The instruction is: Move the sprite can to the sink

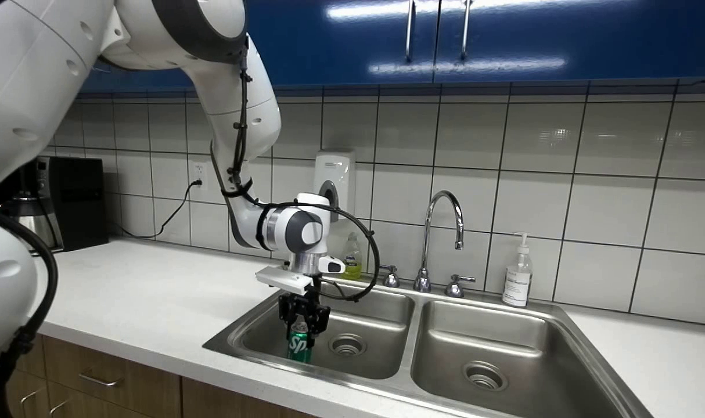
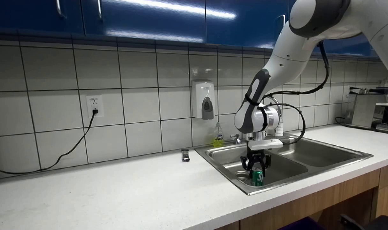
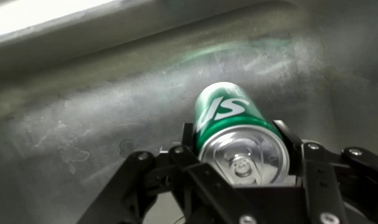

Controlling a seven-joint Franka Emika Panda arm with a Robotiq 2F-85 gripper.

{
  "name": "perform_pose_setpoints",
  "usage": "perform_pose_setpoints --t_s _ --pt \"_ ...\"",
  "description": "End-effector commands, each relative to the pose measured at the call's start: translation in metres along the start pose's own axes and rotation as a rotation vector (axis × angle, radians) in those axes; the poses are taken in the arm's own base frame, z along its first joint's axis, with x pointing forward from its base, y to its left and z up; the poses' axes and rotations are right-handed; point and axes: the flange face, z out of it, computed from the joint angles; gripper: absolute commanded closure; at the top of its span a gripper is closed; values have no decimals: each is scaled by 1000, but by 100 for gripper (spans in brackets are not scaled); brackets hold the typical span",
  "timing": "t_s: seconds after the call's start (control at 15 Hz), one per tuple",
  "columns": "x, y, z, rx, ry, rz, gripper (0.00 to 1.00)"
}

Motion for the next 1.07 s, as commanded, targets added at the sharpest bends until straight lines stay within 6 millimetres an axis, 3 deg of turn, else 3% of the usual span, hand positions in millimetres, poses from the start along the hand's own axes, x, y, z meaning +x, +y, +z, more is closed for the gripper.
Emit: perform_pose_setpoints --t_s 0.0,1.0 --pt "7 2 4 12 27 -5 62" --pt "10 4 18 10 57 2 62"
